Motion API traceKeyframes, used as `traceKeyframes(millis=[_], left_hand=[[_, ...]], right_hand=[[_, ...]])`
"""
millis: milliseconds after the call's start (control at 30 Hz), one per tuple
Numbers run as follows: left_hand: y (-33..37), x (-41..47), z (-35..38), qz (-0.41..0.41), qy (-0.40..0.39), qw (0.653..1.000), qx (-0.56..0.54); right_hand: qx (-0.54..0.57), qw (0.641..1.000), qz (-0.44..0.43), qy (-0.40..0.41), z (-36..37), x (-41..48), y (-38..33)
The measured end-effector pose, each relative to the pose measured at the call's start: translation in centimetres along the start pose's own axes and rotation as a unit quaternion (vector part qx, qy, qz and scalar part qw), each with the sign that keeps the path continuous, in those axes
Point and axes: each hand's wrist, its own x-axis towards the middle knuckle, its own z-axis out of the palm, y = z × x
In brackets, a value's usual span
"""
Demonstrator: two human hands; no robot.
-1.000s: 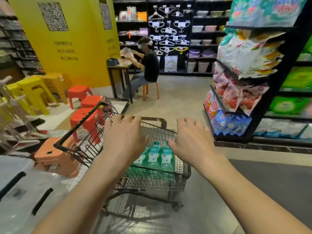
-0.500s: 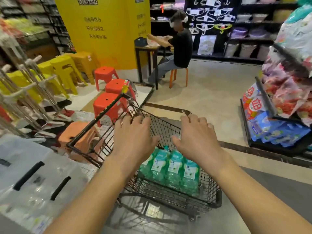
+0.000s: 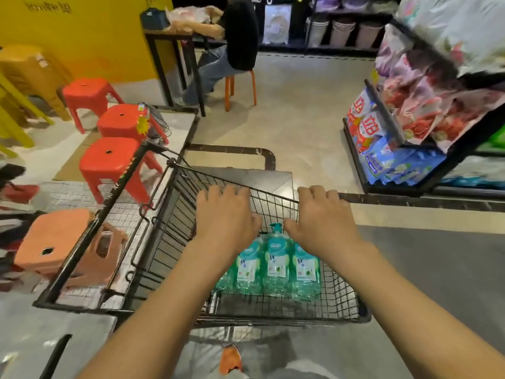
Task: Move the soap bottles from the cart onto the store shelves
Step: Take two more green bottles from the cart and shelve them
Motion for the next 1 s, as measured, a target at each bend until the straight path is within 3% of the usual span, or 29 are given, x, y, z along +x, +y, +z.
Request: traceKeyframes(millis=[400,633,800,1000], left_hand=[[4.3,8.4,11.1,0.056,-0.168,0.984,0.01],[7.5,12.0,21.3,-0.002,-0.306,0.952,0.002],[8.7,14.6,27.9,-0.046,-0.336,0.94,-0.017],[9.5,16.7,34.9,-0.15,-0.302,0.928,-0.156]], right_hand=[[0.046,0.989,0.063,-0.122,10.6,6.9,5.8],[0.064,0.975,0.048,-0.208,19.2,11.6,9.2],[0.042,0.965,0.026,-0.258,24.9,14.3,11.3],[0.113,0.948,0.054,-0.291,31.3,17.1,13.7]])
